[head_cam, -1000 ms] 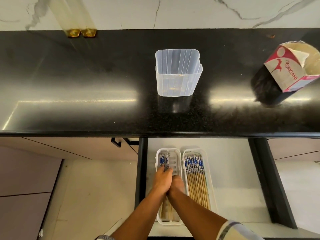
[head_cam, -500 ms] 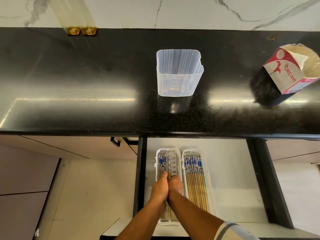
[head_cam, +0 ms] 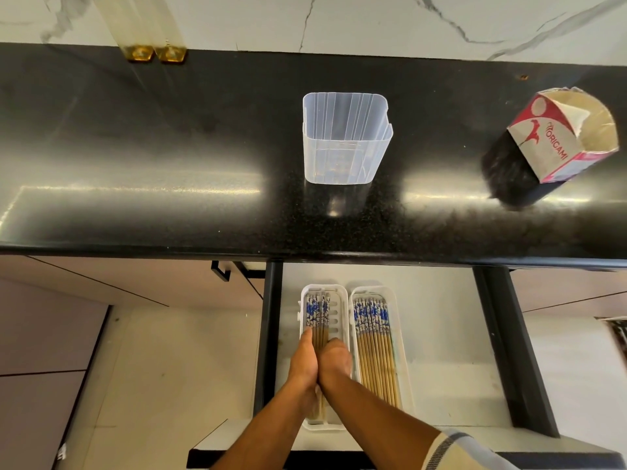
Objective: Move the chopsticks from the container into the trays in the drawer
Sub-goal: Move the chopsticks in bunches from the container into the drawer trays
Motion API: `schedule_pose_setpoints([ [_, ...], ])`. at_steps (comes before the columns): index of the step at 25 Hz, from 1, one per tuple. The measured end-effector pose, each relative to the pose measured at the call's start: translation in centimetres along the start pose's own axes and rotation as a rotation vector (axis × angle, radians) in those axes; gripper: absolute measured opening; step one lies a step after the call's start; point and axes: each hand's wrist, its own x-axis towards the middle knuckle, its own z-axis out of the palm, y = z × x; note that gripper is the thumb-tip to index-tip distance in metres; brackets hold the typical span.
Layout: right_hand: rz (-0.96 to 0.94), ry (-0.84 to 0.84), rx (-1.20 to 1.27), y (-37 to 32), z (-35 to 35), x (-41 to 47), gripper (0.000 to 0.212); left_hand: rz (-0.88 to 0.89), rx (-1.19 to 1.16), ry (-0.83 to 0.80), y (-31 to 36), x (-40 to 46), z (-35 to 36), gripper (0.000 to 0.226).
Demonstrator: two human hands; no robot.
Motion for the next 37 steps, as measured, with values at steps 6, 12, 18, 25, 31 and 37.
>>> schedule_pose_setpoints([
  [6, -0.064, -0.096, -0.182, 1.7, 0.5, 0.2, 0.034, -0.041, -0.095, -0.02, -1.7, 1.1, -1.1, 0.062],
  [12, -0.002, -0.159, -0.022, 2.4, 0.2, 0.1, 0.028, -0.068, -0.126, 0.0, -2.7, 0.5, -1.0, 0.057],
  [18, 0.029, -0.199, 0.039, 1.8, -0.7, -0.9, 0.026, -0.045, -0.071, 0.006, -2.5, -0.1, -1.1, 0.056],
  [25, 0.091, -0.24, 0.154, 2.1, -1.2, -0.6, 0.03, -0.049, 0.041, 0.054, -2.3, 0.9, -1.2, 0.059],
  [31, 0.108, -0.264, 0.204, 1.7, -1.9, -1.0, 0.028, -0.056, 0.048, 0.06, -2.3, 0.4, -1.1, 0.06],
  [37, 0.095, -0.279, 0.187, 1.6, -2.0, -1.4, 0.029, -0.082, 0.026, 0.065, -2.6, -0.2, -1.0, 0.064],
])
